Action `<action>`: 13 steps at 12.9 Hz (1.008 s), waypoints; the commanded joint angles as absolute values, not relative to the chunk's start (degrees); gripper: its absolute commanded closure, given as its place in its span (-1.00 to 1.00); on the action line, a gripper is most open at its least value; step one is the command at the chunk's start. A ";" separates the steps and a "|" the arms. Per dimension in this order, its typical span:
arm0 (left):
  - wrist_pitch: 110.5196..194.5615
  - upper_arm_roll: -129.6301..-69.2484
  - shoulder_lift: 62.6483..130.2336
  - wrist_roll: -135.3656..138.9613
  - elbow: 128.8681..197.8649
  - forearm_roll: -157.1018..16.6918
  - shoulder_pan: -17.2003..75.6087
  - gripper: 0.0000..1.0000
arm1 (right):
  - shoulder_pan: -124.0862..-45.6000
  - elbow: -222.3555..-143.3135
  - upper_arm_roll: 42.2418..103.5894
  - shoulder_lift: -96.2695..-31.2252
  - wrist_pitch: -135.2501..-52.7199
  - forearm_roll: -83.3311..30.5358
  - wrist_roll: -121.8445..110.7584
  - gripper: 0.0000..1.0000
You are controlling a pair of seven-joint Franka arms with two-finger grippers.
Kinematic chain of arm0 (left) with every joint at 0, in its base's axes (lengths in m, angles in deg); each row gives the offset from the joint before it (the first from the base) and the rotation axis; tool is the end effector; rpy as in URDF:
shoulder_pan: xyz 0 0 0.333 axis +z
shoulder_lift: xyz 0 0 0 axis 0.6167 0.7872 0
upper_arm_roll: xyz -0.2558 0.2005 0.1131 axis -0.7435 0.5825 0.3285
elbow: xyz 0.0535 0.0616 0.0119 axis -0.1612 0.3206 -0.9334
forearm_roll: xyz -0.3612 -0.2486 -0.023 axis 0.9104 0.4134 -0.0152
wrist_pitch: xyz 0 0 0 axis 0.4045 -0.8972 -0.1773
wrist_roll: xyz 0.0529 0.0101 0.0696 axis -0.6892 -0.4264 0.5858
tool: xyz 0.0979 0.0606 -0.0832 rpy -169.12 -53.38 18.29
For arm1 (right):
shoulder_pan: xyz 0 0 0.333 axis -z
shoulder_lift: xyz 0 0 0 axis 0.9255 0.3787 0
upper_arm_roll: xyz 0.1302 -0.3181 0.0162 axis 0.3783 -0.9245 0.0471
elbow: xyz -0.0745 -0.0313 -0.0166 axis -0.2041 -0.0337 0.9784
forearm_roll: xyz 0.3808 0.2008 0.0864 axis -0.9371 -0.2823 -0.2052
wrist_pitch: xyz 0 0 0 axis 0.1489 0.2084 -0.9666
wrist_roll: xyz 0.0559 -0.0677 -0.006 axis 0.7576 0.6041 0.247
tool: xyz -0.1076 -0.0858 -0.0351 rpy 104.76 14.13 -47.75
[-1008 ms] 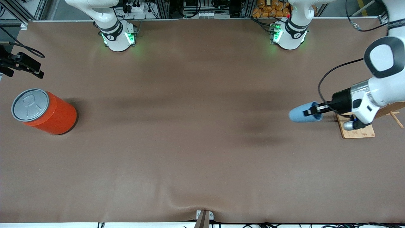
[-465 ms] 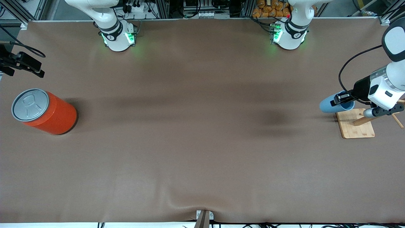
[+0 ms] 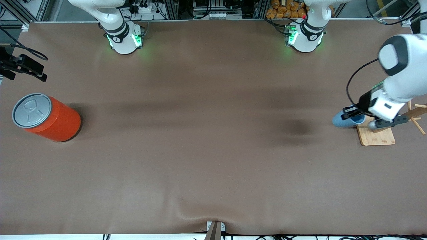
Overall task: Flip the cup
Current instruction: 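Turn the blue cup upright and place it on the table with the left gripper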
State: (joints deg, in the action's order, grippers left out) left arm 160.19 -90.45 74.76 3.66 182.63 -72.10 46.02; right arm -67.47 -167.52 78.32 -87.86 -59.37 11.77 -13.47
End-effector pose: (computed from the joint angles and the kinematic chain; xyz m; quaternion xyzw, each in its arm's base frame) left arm 0.6057 -0.0214 0.3687 0.9937 0.0955 0.0111 0.0582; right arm 0.5795 -0.0066 0.6679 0.9993 -0.0296 -0.0184 0.0111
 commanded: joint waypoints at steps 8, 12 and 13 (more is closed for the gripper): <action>173.79 -93.15 83.38 9.32 188.37 -81.39 43.62 1.00 | -67.22 -166.08 78.19 -87.21 -58.08 9.83 -12.95 -1.00; 178.80 -93.15 88.21 9.76 187.49 -81.40 43.62 1.00 | -67.13 -166.08 78.19 -87.21 -58.17 9.83 -12.95 -1.00; 179.08 -93.15 88.66 9.76 187.23 -81.39 43.53 1.00 | -67.13 -165.99 78.19 -87.21 -58.17 9.83 -12.95 -1.00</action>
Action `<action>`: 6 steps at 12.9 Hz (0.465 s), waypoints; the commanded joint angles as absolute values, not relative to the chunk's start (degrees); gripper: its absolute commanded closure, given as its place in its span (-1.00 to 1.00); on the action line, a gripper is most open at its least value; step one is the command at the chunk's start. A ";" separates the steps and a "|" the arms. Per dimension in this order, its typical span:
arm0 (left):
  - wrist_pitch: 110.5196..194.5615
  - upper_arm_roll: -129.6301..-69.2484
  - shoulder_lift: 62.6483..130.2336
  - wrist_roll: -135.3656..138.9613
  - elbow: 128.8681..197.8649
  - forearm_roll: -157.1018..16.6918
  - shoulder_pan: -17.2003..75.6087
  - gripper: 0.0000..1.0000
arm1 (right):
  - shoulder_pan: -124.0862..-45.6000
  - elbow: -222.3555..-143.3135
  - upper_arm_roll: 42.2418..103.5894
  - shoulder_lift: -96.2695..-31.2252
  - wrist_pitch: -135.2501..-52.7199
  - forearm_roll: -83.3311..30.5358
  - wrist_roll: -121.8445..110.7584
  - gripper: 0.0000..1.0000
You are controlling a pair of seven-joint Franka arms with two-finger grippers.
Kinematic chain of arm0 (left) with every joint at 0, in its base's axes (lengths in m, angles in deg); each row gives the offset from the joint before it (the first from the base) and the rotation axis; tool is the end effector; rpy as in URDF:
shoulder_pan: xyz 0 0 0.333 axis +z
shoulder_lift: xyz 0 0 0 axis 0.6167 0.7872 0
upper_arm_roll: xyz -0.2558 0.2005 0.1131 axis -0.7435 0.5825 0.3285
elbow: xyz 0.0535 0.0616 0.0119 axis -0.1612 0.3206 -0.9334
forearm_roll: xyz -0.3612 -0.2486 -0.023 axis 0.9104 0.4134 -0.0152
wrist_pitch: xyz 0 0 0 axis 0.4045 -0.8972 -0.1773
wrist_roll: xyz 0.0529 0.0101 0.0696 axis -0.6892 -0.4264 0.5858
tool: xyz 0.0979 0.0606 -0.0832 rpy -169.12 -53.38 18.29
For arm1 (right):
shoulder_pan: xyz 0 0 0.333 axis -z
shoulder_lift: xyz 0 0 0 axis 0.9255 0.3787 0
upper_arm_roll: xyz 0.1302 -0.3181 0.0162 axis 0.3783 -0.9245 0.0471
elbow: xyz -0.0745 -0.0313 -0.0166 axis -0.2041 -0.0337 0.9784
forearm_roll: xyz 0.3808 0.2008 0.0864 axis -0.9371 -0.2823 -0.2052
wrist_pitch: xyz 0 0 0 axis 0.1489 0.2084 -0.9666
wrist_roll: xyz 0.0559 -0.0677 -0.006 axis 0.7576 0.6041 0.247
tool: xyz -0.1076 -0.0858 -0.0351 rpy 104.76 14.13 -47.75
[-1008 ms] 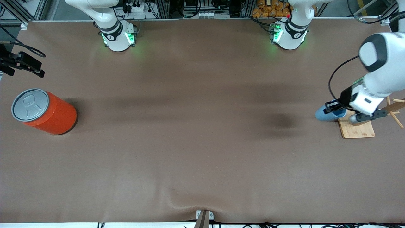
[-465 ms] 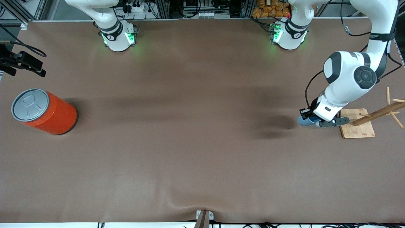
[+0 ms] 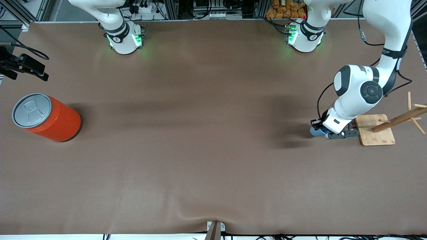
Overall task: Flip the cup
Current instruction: 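Turn the blue cup upright and place it on the table with the left gripper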
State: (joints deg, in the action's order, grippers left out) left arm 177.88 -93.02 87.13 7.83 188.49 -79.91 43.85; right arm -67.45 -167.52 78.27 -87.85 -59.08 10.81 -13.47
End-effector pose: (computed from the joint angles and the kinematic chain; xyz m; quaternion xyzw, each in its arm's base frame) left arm 0.5998 -0.0648 0.2206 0.9980 0.0558 0.0099 0.0268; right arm 0.5788 -0.0047 0.6673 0.9993 -0.0291 -0.0212 0.0028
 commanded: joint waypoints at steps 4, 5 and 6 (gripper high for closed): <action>179.08 -93.15 88.23 10.55 186.53 -81.39 43.79 -1.00 | -67.13 -166.08 78.19 -87.21 -58.17 9.83 -12.95 -1.00; 178.90 -93.15 87.00 10.29 186.26 -81.39 43.97 -1.00 | -67.13 -166.08 78.19 -87.21 -58.17 9.83 -12.95 -1.00; 177.42 -93.24 85.51 9.85 184.61 -81.48 44.40 -1.00 | -67.04 -166.08 78.19 -87.21 -58.17 9.83 -12.95 -1.00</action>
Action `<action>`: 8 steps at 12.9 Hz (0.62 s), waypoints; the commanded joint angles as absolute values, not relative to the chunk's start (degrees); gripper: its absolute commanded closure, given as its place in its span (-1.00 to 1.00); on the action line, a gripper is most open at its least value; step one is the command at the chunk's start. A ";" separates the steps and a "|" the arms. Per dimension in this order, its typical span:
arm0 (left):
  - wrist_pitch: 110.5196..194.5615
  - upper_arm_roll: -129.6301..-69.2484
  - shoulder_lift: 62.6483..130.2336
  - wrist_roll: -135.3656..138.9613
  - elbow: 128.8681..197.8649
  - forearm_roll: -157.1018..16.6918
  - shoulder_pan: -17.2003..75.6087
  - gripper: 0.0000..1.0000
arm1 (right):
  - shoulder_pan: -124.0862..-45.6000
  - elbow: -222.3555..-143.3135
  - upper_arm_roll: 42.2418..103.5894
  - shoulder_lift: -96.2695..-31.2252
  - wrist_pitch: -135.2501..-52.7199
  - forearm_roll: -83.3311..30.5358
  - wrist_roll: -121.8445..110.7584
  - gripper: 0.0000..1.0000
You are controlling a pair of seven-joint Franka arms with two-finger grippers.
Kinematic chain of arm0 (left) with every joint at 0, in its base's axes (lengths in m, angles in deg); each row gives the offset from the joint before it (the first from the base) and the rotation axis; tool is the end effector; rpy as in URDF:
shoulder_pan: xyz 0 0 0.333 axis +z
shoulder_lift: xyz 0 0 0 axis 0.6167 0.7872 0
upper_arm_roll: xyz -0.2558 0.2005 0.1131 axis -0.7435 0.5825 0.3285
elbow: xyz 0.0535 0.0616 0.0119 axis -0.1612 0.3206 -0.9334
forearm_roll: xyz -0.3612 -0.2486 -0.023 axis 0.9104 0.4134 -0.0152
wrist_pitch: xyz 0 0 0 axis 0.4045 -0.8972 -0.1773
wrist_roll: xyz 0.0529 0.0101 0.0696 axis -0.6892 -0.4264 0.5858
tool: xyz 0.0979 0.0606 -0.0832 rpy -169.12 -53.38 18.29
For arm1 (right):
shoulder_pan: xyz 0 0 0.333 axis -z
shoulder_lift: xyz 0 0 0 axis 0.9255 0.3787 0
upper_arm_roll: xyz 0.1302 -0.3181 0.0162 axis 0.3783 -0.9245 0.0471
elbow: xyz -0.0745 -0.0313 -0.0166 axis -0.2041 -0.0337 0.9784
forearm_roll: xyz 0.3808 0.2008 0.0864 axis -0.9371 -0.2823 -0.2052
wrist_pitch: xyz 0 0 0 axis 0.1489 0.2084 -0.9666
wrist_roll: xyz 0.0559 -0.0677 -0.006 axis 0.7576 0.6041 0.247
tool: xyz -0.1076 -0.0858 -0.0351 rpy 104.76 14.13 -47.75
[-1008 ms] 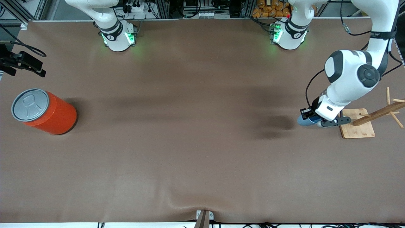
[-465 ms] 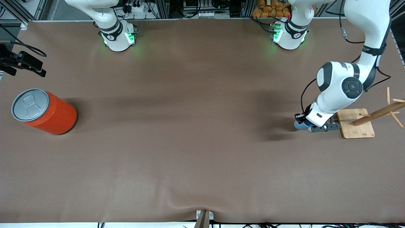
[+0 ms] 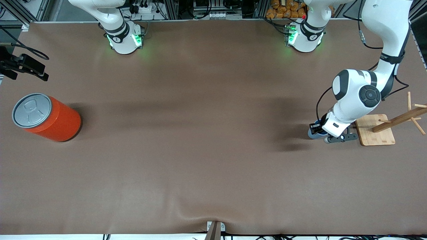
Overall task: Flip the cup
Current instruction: 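Turn the blue cup upright and place it on the table with the left gripper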
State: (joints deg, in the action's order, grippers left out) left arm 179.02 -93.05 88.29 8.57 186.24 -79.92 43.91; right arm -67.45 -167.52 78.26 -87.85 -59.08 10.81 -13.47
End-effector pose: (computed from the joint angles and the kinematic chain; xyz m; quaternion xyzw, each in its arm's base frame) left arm 0.6167 -0.0654 0.2274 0.9970 0.0636 0.0289 0.0320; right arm 0.5788 -0.0048 0.6673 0.9993 -0.0291 -0.0212 0.0028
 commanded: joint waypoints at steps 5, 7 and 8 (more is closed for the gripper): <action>146.35 -93.15 84.18 9.68 162.49 -81.48 44.14 -1.00 | -67.04 -165.99 78.19 -87.21 -58.17 9.83 -12.95 -1.00; 139.29 -92.98 83.74 8.71 156.15 -81.57 44.49 -1.00 | -67.04 -166.08 78.19 -87.21 -58.17 9.83 -12.95 -1.00; 136.65 -92.72 83.30 8.36 152.98 -81.57 44.49 -1.00 | -67.04 -166.08 78.19 -87.21 -58.17 9.83 -12.95 -1.00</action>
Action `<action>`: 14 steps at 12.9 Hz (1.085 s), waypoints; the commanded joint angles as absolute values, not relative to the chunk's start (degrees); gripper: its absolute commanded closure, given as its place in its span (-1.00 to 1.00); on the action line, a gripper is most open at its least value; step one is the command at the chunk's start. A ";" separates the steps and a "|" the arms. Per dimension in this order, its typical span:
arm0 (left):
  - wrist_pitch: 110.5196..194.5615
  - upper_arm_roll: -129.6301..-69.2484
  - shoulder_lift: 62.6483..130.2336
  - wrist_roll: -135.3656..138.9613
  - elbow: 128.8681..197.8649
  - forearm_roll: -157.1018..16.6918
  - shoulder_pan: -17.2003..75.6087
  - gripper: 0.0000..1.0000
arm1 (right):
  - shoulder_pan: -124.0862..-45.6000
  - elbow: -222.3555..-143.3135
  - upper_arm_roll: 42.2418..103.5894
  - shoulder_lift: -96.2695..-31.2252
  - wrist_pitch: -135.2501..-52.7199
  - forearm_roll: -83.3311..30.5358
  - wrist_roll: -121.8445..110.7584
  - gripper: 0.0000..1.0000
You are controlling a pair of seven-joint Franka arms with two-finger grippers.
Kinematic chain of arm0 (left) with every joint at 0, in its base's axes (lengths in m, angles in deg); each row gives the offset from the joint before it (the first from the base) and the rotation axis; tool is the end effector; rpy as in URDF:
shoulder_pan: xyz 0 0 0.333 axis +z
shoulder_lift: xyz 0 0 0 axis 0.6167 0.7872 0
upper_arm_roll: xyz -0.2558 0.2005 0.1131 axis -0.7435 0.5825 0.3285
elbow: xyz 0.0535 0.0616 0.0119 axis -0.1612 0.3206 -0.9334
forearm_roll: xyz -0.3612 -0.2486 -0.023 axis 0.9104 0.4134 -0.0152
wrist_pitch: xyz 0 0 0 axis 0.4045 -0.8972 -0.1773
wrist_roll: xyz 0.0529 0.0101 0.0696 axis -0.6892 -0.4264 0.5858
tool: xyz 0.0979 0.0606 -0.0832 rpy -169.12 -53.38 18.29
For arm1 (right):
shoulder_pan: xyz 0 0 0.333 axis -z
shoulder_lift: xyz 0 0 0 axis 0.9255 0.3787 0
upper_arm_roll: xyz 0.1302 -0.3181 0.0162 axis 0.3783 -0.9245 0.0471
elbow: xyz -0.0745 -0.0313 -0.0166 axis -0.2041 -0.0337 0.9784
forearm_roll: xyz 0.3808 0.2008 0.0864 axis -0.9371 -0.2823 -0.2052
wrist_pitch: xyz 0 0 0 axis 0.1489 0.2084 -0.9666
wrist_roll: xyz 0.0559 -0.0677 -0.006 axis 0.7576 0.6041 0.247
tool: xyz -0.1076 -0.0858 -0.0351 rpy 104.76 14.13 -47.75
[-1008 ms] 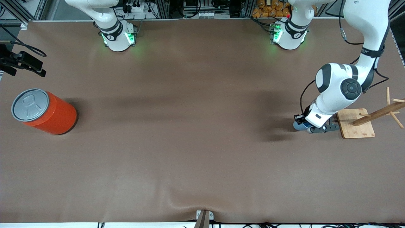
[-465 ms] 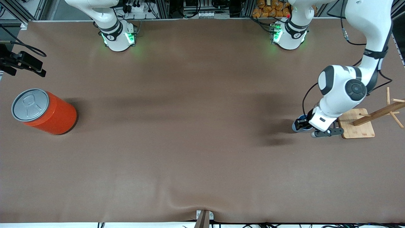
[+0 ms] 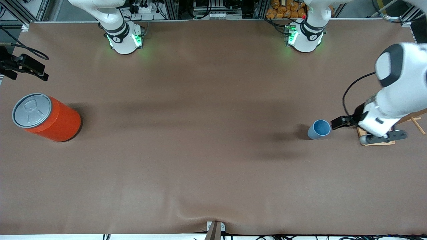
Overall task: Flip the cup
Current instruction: 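Turn the blue cup upright and place it on the table with the left gripper, then open the left gripper and raise it away from the cup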
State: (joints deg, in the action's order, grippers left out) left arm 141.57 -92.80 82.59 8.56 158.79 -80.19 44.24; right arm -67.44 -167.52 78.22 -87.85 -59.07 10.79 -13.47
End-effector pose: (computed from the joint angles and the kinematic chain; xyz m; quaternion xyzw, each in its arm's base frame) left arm 0.6711 -0.0534 0.4672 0.9976 0.0674 -0.0068 0.0113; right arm 0.5788 -0.0053 0.6673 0.9993 -0.0296 -0.0213 0.0026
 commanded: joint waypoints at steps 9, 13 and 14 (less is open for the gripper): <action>124.24 -94.47 73.46 9.23 150.58 -80.60 44.23 -1.00 | -67.04 -166.08 78.10 -87.21 -58.17 9.75 -12.86 -1.00; 124.23 -94.39 73.28 8.36 150.58 -80.52 44.49 -1.00 | -67.04 -166.08 78.10 -87.21 -58.17 9.83 -12.95 -1.00; 124.32 -94.39 73.28 8.27 150.32 -80.60 44.49 -1.00 | -67.04 -166.08 78.10 -87.21 -58.17 9.75 -12.95 -1.00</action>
State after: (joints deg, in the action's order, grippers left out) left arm 124.71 -94.26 74.09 8.66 149.96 -80.22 44.17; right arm -67.43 -167.51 78.13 -87.84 -59.04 10.79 -13.47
